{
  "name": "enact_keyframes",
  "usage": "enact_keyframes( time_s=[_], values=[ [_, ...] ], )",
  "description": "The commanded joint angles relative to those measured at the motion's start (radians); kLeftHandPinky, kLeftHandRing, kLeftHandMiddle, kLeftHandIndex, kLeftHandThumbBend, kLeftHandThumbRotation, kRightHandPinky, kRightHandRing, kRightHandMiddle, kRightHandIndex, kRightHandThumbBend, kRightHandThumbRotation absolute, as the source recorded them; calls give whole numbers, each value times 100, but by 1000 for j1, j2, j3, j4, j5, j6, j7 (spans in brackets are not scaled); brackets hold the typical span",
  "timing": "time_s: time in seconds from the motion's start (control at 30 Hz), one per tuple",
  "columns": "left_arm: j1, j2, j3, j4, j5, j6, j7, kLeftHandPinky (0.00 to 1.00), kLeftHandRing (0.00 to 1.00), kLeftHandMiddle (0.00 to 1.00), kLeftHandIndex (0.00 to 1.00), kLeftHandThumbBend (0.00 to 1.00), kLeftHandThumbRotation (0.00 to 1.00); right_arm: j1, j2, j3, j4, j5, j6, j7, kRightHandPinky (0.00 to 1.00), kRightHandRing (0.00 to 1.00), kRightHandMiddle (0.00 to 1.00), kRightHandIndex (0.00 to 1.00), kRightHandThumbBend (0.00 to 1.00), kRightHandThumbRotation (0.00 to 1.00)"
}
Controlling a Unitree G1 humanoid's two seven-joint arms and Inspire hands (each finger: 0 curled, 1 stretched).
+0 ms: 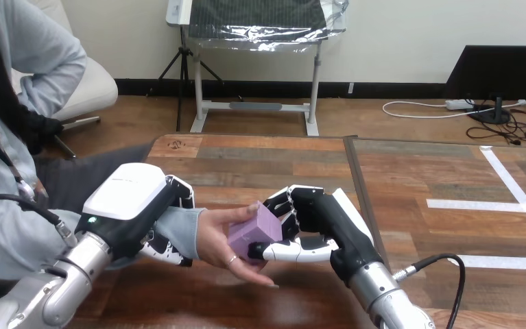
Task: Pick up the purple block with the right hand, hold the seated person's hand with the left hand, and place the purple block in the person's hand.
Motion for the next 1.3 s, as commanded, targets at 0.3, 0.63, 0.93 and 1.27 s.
enact_keyframes(
  time_s=[0.3, 0.63, 0.93, 1.27],
  values=[
    [-47, -9, 62, -92, -40, -13, 37, 26, 28, 33, 34, 89, 0, -10, 19, 35, -54, -31, -14, -15, 28, 33, 41, 48, 76, 0],
    [-41, -12, 67, -101, -42, -11, 38, 26, 28, 33, 34, 90, 0, -4, 21, 46, -46, -33, -17, -8, 29, 34, 41, 48, 76, 0],
    [-36, -14, 73, -101, -38, -11, 43, 26, 28, 33, 34, 90, 0, -6, 24, 46, -39, -33, -15, -7, 29, 34, 42, 49, 76, 0],
    [-34, -16, 76, -95, -31, -18, 55, 27, 29, 33, 35, 91, 0, -18, 19, 42, -35, -34, -9, -8, 29, 35, 42, 49, 76, 0]
  ],
)
